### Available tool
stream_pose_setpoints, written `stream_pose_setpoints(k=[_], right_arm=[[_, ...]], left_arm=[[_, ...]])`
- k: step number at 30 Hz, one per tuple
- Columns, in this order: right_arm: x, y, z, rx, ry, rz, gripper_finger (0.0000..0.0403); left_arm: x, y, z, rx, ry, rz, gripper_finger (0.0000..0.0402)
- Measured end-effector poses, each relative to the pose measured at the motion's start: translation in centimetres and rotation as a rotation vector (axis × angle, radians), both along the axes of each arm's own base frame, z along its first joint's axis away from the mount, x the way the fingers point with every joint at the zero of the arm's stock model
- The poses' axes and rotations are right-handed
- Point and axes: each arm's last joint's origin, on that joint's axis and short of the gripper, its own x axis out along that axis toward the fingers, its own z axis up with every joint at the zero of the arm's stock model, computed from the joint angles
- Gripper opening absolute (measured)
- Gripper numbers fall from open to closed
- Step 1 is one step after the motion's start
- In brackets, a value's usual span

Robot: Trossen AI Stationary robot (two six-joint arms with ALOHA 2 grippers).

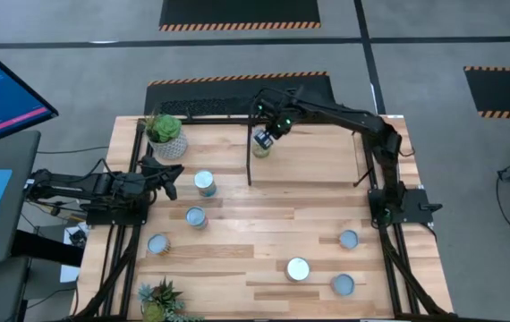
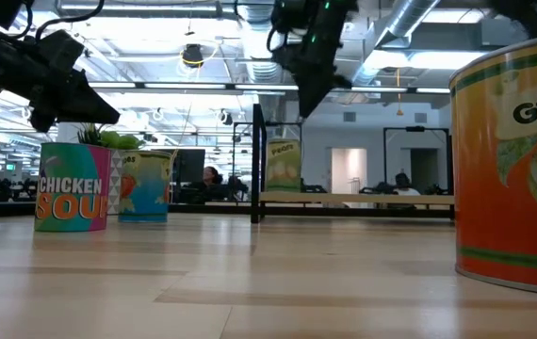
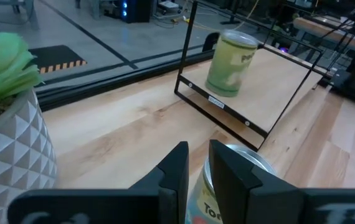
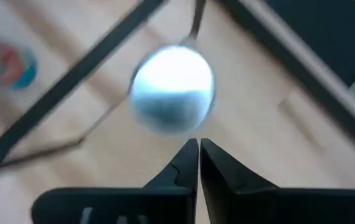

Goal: Pick and place cans onto a shelf
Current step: Move the canned goods to the center

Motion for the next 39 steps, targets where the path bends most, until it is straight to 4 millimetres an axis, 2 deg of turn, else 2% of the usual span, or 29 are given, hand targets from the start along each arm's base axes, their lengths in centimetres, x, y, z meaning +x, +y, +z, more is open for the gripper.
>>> stream_pose_setpoints(k=[7,12,16,20,22,24,27,30,37,39], right_arm=[[-2.6,8.0,3.3,0.168,0.068,0.059,0.0019],[-4.0,13.5,4.9,0.15,0.081,0.159,0.0021],[-5.0,16.2,5.9,0.065,0.049,0.114,0.0026],[-6.7,17.5,7.6,-0.057,-0.026,0.06,0.0022],[-7.6,17.8,8.5,-0.128,-0.069,0.031,0.0018],[-8.4,17.9,9.3,-0.212,-0.114,-0.018,0.0015],[-9.7,17.8,10.5,-0.333,-0.197,-0.111,0.0014],[-10.4,18.0,11.1,-0.385,-0.238,-0.139,0.0017],[-10.3,18.7,11.0,-0.382,-0.237,-0.112,0.0016],[-10.1,19.0,10.8,-0.382,-0.229,-0.093,0.0015]], left_arm=[[0.2,-0.5,-0.1,-0.118,-0.021,-0.151,0.0052],[0.3,-0.5,0.1,-0.125,-0.044,-0.157,0.0052],[0.8,-0.5,1.4,-0.095,-0.178,-0.169,0.0059],[0.9,-0.2,3.6,-0.086,-0.262,-0.152,0.0074],[0.9,-0.1,4.6,-0.08,-0.199,-0.137,0.0078],[0.9,0.2,5.0,-0.075,-0.06,-0.089,0.0079],[0.9,0.8,4.3,-0.099,0.196,0.027,0.008],[1.3,1.4,2.8,-0.155,0.384,0.119,0.008],[4.2,3.3,0.4,-0.249,0.507,0.243,0.0071],[5.2,3.9,-0.2,-0.278,0.53,0.213,0.0062]])
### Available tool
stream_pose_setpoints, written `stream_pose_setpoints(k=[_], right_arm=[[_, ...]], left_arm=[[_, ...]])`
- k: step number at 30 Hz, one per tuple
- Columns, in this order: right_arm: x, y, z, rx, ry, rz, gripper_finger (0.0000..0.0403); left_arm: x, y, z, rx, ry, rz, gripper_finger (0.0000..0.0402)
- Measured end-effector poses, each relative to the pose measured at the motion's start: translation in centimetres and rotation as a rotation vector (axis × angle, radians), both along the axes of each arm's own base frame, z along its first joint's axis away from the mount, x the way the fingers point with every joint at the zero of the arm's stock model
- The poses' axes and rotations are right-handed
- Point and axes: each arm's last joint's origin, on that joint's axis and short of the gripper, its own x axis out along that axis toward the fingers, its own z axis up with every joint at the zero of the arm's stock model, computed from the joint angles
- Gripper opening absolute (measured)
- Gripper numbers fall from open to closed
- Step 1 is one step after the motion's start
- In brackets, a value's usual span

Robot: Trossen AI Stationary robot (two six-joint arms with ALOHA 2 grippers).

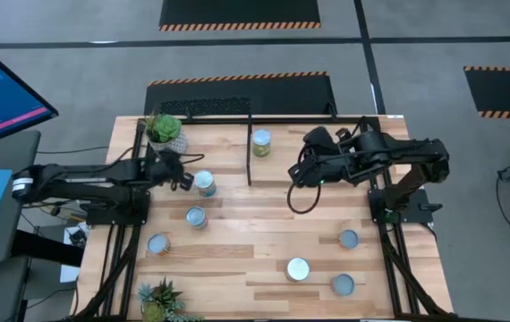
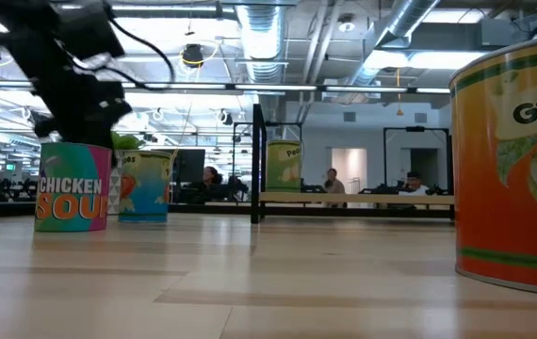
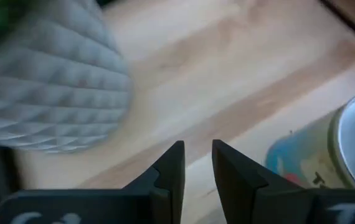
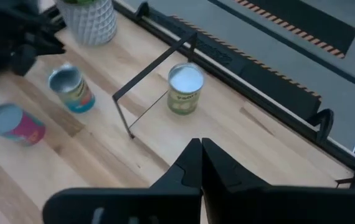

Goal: Pick and place cans onto a shelf
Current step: Move the canned goods to the center

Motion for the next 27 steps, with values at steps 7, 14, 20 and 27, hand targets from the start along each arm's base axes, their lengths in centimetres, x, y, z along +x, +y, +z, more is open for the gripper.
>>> stream_pose_setpoints(k=[7,14,20,27], right_arm=[[0.0,0.8,-0.1,-0.01,0.024,0.052,0.0021],[-0.5,1.7,0.1,-0.008,0.016,0.088,0.0021],[-0.5,2.0,0.1,-0.016,0.027,0.111,0.0015],[-0.3,1.0,0.1,-0.046,0.059,0.109,0.0023]], left_arm=[[5.4,0.5,-0.3,-0.258,-0.294,-0.406,0.0034],[6.4,-0.9,0.7,-0.41,-0.234,-0.49,0.0005],[3.6,-1.7,4.1,-0.413,0.023,-0.419,0.0003],[-2.5,-4.2,6.1,-0.611,0.424,-0.338,0.0]])
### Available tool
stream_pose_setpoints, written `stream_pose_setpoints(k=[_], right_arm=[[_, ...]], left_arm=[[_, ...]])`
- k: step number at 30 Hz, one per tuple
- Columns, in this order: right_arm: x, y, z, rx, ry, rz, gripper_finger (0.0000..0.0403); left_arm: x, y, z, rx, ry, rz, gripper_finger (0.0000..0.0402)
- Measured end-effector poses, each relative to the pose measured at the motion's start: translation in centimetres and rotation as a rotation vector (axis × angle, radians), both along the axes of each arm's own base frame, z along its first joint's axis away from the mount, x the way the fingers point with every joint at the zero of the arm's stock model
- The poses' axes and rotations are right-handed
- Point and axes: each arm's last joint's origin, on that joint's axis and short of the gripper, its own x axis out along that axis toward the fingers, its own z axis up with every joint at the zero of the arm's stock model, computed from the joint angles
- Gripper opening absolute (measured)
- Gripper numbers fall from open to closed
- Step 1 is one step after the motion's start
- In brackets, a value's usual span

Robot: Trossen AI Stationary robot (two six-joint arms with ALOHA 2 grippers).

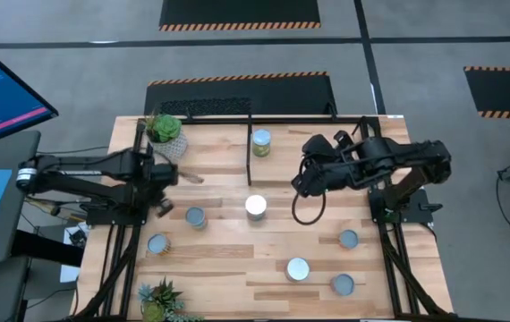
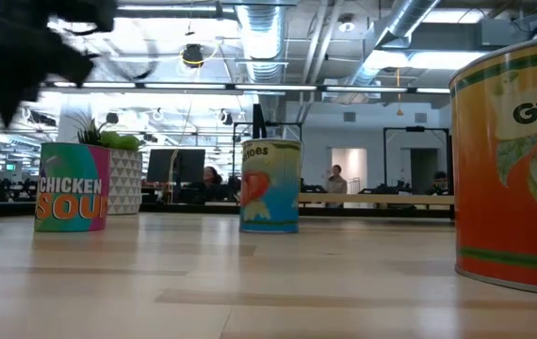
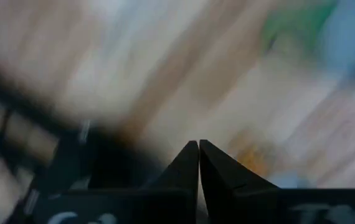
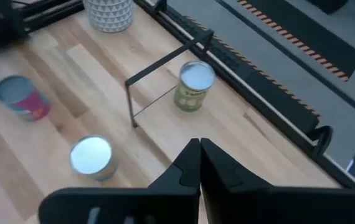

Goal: Pick and place cans onto a shelf
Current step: Move the canned goods to the center

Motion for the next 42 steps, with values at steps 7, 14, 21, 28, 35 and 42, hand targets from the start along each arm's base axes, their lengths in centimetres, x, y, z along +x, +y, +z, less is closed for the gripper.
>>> stream_pose_setpoints(k=[7,14,21,28,35,42], right_arm=[[0.1,-0.9,0.0,-0.015,0.016,-0.017,0.0015],[0.1,-0.7,0.0,-0.008,0.017,-0.005,0.0024],[0.0,-0.1,0.0,-0.01,0.022,0.023,0.0021],[0.0,0.2,0.0,-0.01,0.023,0.035,0.0019],[0.0,0.2,-0.1,0.008,0.039,0.055,0.0025],[-0.1,0.8,-0.1,-0.017,0.07,0.115,0.0016]], left_arm=[[-0.1,-1.9,-0.9,0.072,-0.052,-0.221,0.0],[3.3,-2.7,-3.7,0.066,-0.08,-0.27,0.0],[7.6,-3.4,-7.5,0.052,-0.091,-0.388,0.0],[14.5,-3.4,-7.8,0.113,-0.406,-0.543,0.0],[16.0,-3.5,-8.2,0.076,-0.266,-0.624,0.0],[17.5,-2.7,-7.6,0.163,-0.412,-0.662,0.0]])
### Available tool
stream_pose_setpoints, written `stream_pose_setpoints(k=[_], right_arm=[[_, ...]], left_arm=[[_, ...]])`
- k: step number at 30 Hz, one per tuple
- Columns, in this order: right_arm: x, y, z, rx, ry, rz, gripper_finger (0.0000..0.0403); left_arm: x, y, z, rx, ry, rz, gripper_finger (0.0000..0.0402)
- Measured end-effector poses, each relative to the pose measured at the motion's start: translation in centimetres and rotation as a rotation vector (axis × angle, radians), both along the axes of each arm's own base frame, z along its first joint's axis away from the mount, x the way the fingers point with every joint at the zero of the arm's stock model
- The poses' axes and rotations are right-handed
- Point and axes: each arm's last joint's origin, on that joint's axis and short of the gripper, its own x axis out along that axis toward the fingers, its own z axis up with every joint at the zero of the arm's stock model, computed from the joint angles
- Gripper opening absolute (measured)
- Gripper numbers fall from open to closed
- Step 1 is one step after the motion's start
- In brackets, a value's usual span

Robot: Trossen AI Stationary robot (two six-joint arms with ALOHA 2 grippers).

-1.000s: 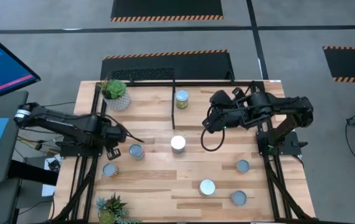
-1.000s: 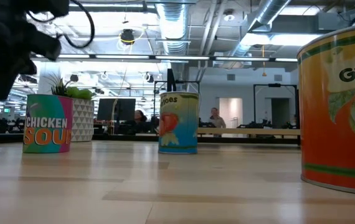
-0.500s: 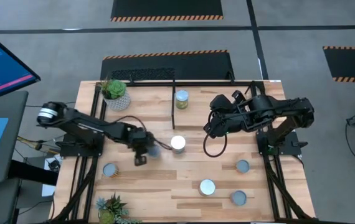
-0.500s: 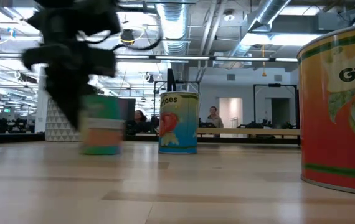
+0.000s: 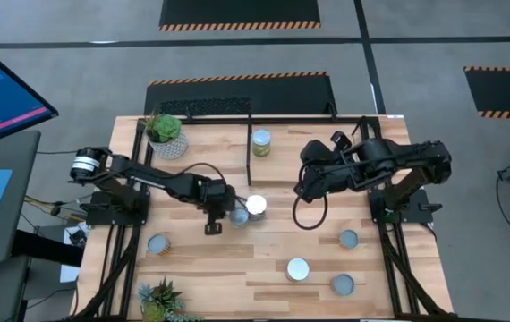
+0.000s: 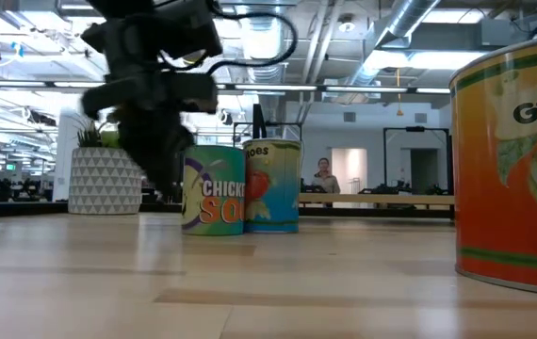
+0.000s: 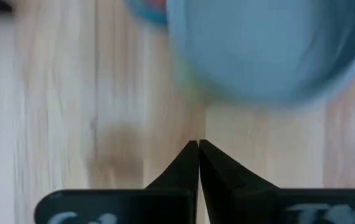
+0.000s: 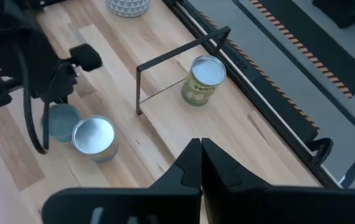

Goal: Pick and place cans onto a shelf
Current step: Move the canned goods to the center

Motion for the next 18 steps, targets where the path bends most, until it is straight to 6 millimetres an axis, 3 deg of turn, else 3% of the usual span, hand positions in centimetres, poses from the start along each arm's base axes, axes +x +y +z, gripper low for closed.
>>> stream_pose_setpoints(k=[4,11,15,18], right_arm=[[-0.5,0.0,0.4,0.0,-0.009,0.011,0.0021],[-2.2,-0.5,1.6,-0.006,-0.032,0.047,0.0023],[-3.5,-0.6,2.4,-0.011,-0.053,0.073,0.0018],[-4.6,-0.7,3.1,-0.014,-0.073,0.099,0.0017]], left_arm=[[1.2,0.8,0.2,-0.011,-0.082,0.028,0.0],[6.4,2.3,2.2,0.007,-0.295,0.108,0.0],[9.0,2.3,3.1,0.028,-0.282,0.138,0.0],[9.5,2.1,4.5,0.069,-0.241,0.142,0.0]])
